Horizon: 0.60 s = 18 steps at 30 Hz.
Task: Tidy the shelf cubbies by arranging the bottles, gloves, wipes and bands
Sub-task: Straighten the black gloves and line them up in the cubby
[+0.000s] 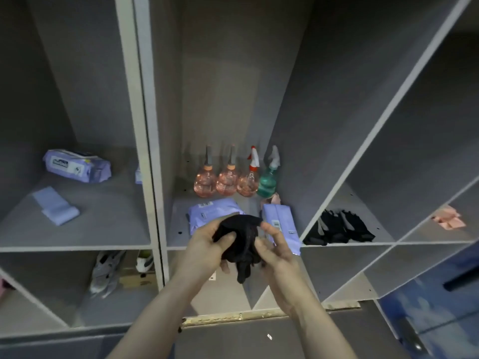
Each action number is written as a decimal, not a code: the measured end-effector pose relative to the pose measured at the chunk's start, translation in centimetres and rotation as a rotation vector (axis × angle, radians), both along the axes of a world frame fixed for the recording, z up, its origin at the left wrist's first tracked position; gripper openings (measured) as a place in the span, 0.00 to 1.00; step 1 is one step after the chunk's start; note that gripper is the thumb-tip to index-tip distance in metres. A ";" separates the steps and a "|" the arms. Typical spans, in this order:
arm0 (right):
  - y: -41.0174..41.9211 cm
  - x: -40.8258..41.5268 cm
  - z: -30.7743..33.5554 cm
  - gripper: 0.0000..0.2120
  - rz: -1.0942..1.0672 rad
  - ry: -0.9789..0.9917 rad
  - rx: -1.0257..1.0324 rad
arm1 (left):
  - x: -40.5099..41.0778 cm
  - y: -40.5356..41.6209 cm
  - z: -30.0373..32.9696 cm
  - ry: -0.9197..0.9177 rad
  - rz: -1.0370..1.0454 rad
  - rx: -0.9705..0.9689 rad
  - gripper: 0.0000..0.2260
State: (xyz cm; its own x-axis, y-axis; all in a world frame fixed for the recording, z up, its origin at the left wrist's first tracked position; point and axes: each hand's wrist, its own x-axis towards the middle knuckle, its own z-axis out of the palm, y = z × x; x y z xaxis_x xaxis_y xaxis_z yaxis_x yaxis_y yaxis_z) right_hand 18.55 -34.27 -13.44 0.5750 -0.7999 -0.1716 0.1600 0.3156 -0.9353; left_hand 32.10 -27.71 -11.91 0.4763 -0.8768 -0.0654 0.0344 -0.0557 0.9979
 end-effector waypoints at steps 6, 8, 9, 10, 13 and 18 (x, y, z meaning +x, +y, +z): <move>-0.7 -4.3 0.7 0.28 -0.107 0.024 -0.057 | -3.6 -2.3 0.4 0.110 -0.058 -0.025 0.09; -1.2 -5.6 1.0 0.26 -0.212 -0.011 -0.023 | -4.6 -3.2 0.1 0.053 -0.119 0.041 0.09; -1.3 -6.1 1.3 0.21 -0.236 -0.029 -0.006 | -5.1 -3.7 -0.1 0.020 -0.154 0.084 0.10; -1.3 -6.6 1.4 0.13 -0.248 -0.045 0.001 | -5.7 -4.0 -0.1 -0.007 -0.178 0.123 0.12; -1.4 -7.5 1.8 0.05 -0.320 -0.054 0.008 | -6.7 -4.9 0.9 -0.065 -0.224 0.180 0.12; -2.5 -8.5 1.8 0.06 -0.479 0.003 0.001 | -7.9 -5.8 3.1 0.086 -0.181 0.065 0.13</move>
State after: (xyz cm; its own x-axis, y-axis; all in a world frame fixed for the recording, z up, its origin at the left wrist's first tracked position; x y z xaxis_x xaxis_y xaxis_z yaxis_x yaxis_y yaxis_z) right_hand 10.05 -36.80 -11.60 0.1410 -0.9747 -0.1735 0.2853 0.2079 -0.9356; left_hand 24.17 -33.51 -8.78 0.3015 -0.9402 -0.1583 0.1024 -0.1331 0.9858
